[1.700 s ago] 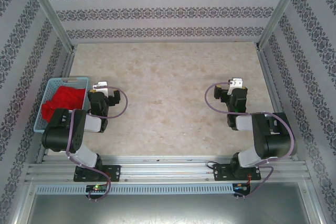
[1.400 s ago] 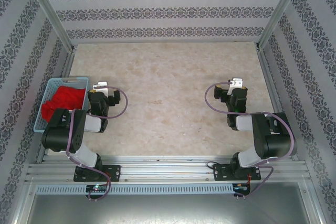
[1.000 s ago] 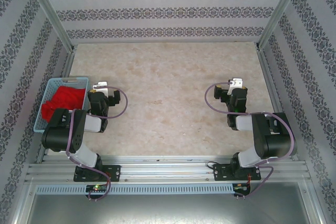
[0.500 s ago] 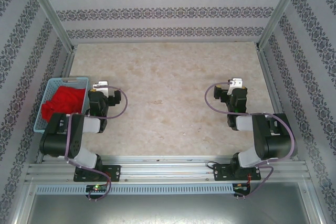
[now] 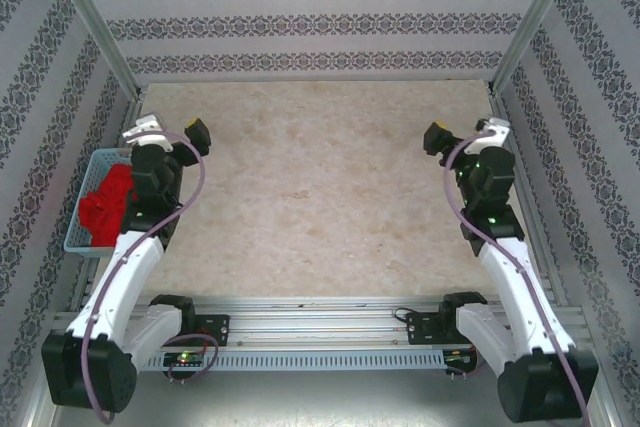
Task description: Fold the inside-out t-shirt
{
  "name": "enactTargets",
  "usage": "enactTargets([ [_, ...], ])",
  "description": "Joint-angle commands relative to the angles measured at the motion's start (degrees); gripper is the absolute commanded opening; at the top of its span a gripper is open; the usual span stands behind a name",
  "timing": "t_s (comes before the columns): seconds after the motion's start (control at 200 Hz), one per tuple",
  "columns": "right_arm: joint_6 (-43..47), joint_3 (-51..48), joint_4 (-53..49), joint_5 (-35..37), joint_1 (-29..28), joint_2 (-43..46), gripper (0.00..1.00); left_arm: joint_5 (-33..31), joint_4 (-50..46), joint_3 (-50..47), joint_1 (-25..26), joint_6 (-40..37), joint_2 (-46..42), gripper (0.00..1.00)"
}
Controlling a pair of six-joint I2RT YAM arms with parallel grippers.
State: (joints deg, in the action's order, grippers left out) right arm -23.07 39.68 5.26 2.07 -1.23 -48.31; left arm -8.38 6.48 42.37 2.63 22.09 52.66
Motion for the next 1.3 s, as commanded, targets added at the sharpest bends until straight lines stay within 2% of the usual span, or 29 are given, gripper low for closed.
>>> enactTargets([
  [0.0,-12.9,-3.9,-11.8,-2.4,3.2,3.4,0.98,-1.9,-20.2,-0.1,0.1,13.9,-4.8,1.00],
  [0.085,-12.5,-5.3,-12.2,-7.3,4.6,5.3,0.98,6.9,-11.8,-5.4,-1.0,14.3,-9.2,1.00],
  [0.125,-12.0,-4.9,-13.8,-8.2,4.6,5.4,0.98,6.2,-13.4,-4.7,-0.9,14.7,-9.1,1.00],
  [0.225,-10.6,-4.1,-17.0,-11.4,4.5,5.0,0.98,2.3,-24.4,1.2,-0.9,11.7,-4.8,1.00],
  [0.265,-10.3,-3.8,-18.0,-12.8,4.3,4.8,0.98,-1.6,-29.2,3.2,-0.9,11.4,-2.9,1.00],
  [0.37,-9.6,-3.3,-20.5,-13.7,2.5,4.4,0.98,-17.7,-44.5,8.1,-0.9,16.2,1.8,1.00],
  [0.44,-8.8,-3.0,-21.2,-13.1,0.2,3.9,0.98,-25.7,-50.5,9.9,-0.9,18.7,4.3,1.00],
  [0.52,-8.2,-3.3,-21.4,-11.4,-2.8,3.4,0.98,-31.6,-54.3,11.3,-1.3,20.8,6.7,1.00],
  [0.605,-7.8,-3.3,-21.8,-9.1,-5.4,2.6,0.98,-34.8,-56.3,12.5,-2.8,22.7,9.2,1.00],
  [0.799,-8.0,-3.3,-21.8,-7.6,-8.3,0.8,0.98,-33.2,-57.1,14.9,-10.2,26.4,18.1,1.00],
  [1.294,-7.1,-5.1,-25.4,-6.1,-9.5,3.8,0.98,-14.9,-43.0,10.3,-22.3,25.9,30.4,1.00],
])
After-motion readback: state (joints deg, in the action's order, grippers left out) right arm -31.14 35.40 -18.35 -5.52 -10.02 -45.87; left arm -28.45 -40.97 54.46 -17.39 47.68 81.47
